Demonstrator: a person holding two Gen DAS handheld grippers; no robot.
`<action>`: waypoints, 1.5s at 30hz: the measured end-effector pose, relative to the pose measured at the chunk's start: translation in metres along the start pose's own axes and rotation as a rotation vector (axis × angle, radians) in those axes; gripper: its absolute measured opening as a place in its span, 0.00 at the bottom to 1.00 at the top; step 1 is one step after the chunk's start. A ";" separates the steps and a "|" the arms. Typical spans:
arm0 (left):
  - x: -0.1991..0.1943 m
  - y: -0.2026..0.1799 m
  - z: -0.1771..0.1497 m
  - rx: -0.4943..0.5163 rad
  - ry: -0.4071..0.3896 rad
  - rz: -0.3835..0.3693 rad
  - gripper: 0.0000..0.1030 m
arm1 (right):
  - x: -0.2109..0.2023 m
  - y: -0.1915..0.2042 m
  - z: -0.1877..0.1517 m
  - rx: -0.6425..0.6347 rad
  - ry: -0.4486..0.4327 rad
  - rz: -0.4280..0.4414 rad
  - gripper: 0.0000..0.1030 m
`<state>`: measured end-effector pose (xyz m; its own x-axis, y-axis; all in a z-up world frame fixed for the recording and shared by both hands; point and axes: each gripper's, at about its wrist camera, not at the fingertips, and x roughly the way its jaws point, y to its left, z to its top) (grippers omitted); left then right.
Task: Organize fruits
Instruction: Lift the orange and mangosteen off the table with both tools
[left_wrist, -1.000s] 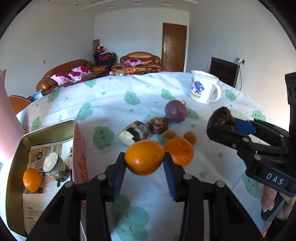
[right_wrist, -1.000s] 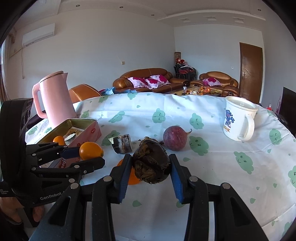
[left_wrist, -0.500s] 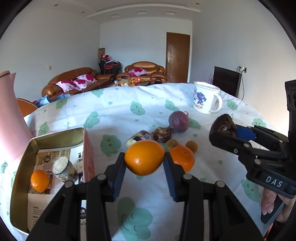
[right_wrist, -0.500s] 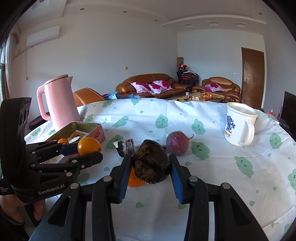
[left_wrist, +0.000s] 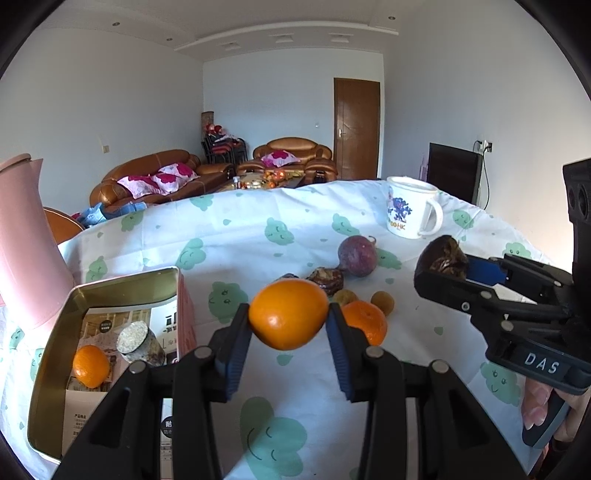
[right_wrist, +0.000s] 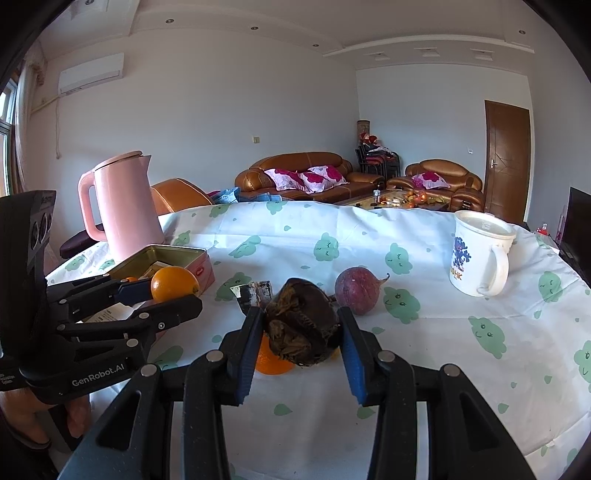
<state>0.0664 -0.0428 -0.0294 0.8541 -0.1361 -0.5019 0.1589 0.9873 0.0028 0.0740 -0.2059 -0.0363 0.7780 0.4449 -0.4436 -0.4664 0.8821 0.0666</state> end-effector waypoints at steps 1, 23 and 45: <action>-0.001 0.000 0.000 0.000 -0.004 0.002 0.41 | -0.001 0.000 0.000 0.000 -0.003 0.000 0.41; -0.016 0.003 -0.001 -0.006 -0.090 0.017 0.41 | -0.013 0.006 -0.001 -0.028 -0.068 0.017 0.41; -0.029 0.008 -0.003 -0.027 -0.161 0.032 0.41 | -0.026 0.010 -0.002 -0.050 -0.136 0.029 0.41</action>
<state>0.0417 -0.0309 -0.0173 0.9270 -0.1142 -0.3573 0.1193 0.9928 -0.0079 0.0482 -0.2088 -0.0263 0.8122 0.4897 -0.3170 -0.5071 0.8613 0.0312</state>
